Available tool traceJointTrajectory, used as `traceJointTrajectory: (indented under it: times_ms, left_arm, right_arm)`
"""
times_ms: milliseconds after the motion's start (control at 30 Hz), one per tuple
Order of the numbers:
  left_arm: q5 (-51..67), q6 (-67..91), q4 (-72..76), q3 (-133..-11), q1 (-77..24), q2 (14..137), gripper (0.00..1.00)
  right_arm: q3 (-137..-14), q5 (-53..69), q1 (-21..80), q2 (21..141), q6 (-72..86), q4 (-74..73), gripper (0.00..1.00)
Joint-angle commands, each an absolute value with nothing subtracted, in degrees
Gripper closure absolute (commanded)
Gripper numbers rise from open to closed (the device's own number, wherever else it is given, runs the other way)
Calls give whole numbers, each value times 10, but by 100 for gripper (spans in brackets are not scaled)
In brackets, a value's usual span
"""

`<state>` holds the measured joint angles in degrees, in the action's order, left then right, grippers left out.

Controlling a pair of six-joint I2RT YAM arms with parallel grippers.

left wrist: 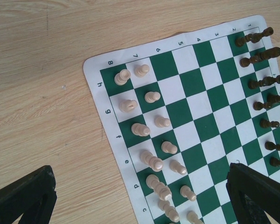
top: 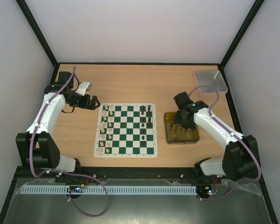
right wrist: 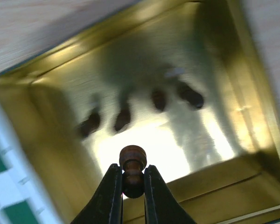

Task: Set up the chess pieces on the board
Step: Pick up the chess piece from the storage box, then place the chess piece on the chessboard.

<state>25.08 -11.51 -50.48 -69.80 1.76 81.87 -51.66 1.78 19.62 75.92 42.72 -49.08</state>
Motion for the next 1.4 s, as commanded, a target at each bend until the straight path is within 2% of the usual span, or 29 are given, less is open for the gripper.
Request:
traceJointTrajectory:
  times_ms: [0,133,333,700,967,1367]
  left_arm:
    - [252,-108,-510,-716,14,832,1]
    - [247,-105,-507,-716,14,832,1]
    - [240,-98,-501,-713,14,833,1]
    - [233,-95,-487,-674,14,788,1]
    - [234,-94,-487,-665,14,771,1]
    - [236,-94,-488,-657,14,751,1]
  right_arm:
    - [-601,-31,334,783,455,-558,93]
    - [-691,-37,481,849,451,-604,93]
    - [-719,14,573,895,435,-575,93]
    - [-662,41,644,926,427,-531,93]
    - [-602,57,659,934,457,-466,93]
    - [-607,66,673,968,480,-425,93]
